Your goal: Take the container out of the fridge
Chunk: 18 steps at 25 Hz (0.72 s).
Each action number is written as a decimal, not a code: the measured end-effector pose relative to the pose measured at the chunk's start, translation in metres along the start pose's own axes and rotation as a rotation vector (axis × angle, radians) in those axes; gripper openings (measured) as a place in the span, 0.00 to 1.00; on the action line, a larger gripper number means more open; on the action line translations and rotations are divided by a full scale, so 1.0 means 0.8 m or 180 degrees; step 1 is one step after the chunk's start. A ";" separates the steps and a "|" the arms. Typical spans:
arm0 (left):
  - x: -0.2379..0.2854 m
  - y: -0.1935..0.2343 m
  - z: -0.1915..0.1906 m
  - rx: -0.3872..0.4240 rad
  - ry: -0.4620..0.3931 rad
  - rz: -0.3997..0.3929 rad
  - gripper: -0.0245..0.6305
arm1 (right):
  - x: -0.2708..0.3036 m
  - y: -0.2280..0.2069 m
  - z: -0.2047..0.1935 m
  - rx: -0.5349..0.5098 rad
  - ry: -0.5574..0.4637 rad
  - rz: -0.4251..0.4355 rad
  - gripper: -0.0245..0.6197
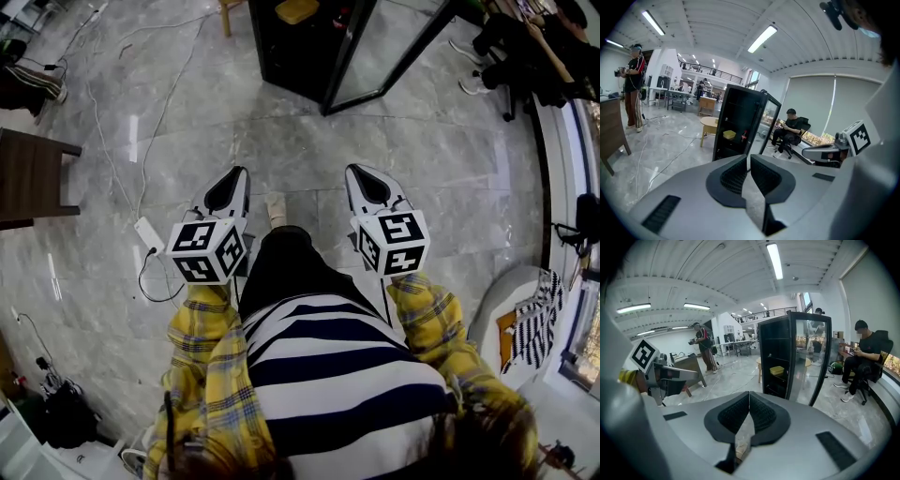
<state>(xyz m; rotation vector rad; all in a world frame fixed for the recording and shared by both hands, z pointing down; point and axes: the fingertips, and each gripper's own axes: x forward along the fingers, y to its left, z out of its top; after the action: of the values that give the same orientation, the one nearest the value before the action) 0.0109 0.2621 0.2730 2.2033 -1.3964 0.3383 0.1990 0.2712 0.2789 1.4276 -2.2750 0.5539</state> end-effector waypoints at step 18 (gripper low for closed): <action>0.090 0.094 0.065 0.0072 -0.0106 0.0022 0.09 | 0.140 -0.004 0.070 -0.0233 0.0023 0.0119 0.08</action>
<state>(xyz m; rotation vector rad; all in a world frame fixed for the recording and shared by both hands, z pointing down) -0.0278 0.1528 0.2839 2.2324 -1.4247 0.3228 0.1501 0.1561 0.2908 1.3489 -2.2961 0.4811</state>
